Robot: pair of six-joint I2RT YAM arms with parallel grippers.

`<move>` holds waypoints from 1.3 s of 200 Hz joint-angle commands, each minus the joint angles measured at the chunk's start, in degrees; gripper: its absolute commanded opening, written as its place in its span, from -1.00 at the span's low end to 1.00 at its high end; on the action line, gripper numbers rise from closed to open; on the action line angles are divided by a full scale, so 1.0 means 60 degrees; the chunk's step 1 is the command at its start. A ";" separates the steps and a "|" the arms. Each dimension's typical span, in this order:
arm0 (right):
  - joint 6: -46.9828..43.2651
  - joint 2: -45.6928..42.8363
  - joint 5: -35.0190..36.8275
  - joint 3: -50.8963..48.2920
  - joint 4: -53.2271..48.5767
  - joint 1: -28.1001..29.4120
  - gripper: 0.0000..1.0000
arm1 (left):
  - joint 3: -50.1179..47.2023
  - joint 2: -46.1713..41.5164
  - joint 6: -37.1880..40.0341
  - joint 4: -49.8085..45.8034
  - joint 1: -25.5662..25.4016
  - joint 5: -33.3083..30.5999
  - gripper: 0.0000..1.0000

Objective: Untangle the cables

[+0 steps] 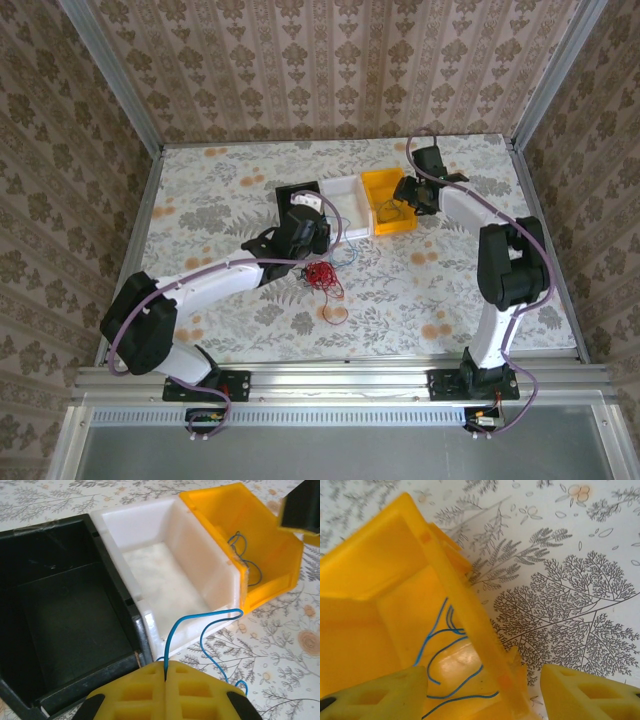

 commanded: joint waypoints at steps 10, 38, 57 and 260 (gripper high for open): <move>-0.0524 0.0422 -0.0618 0.0186 -0.0422 -0.0045 0.12 | 0.0650 -0.0622 0.0387 -0.0098 0.0060 0.0386 -1.00; -0.0326 0.0114 -0.0717 -0.0608 0.0037 -0.0016 -0.05 | 0.0947 -0.0737 0.0494 -0.0188 0.0087 0.0291 -1.00; -0.0274 -0.0260 -0.0685 -0.1110 0.0173 -0.0010 -0.07 | 0.1291 -0.0531 0.0692 -0.0218 0.0089 0.0538 -1.00; 0.0183 -0.6467 0.0701 -0.4690 0.0073 -0.0089 0.20 | 0.8234 0.6494 0.1083 0.0830 0.0102 -0.0258 0.68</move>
